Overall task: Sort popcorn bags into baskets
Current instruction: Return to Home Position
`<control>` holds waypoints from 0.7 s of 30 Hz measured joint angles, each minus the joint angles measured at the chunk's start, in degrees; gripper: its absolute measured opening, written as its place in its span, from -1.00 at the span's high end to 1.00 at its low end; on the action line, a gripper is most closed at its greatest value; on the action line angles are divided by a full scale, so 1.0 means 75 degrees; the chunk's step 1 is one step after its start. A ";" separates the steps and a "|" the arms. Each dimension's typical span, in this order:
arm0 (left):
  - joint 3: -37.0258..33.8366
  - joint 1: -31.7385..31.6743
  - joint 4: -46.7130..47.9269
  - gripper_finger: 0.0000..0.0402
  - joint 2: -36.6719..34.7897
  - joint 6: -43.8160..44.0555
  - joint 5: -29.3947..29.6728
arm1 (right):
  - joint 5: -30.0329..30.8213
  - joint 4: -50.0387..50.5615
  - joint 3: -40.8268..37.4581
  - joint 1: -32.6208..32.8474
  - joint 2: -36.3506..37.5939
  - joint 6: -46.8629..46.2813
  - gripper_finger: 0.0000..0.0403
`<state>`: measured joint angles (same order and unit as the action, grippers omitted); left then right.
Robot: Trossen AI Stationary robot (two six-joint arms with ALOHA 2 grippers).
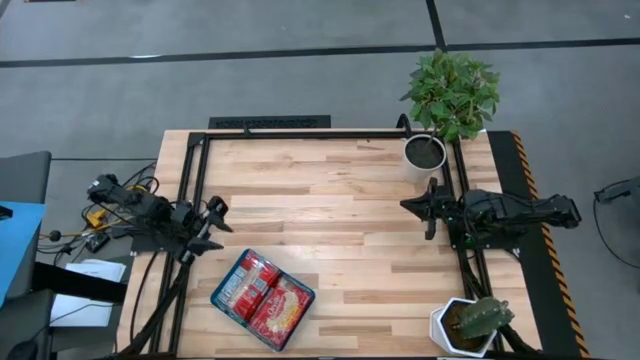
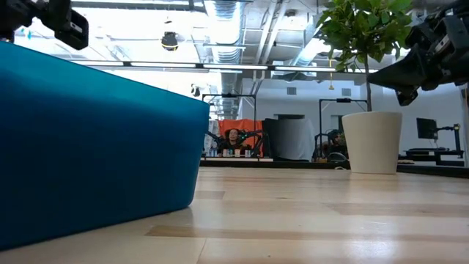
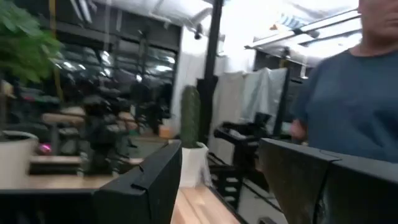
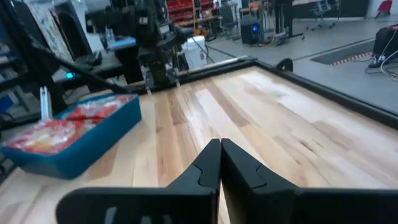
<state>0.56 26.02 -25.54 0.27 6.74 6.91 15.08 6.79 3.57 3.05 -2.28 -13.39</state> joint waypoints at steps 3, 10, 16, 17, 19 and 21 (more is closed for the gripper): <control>-0.0002 0.0006 0.0035 -0.02 -0.0009 -0.0246 0.0104 | 0.0005 0.0000 -0.0001 -0.0056 -0.0095 0.0055 0.81; -0.0006 0.0012 0.0519 -0.02 0.0000 -0.0247 -0.0024 | 0.0004 0.0003 -0.0006 -0.0168 -0.0450 0.0225 0.81; -0.0009 0.0009 0.1111 -0.02 0.0000 0.0156 0.0518 | 0.0004 0.0003 -0.0006 -0.0178 -0.0822 0.0452 0.81; -0.0012 0.0009 0.1125 -0.02 -0.0006 0.0261 0.0525 | 0.0002 0.0003 -0.0006 -0.0175 -0.0872 0.0452 0.81; -0.0012 0.0009 0.1164 -0.02 -0.0003 0.0435 0.0517 | 0.0004 0.0003 -0.0009 -0.0175 -0.0954 0.0451 0.81; -0.0012 0.0012 0.1269 -0.02 -0.0004 0.0608 0.0514 | 0.0002 0.0003 -0.0009 -0.0175 -0.0998 0.0450 0.81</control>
<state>0.47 26.11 -16.02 0.24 11.30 10.76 15.10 6.81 3.51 1.74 -9.76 -10.01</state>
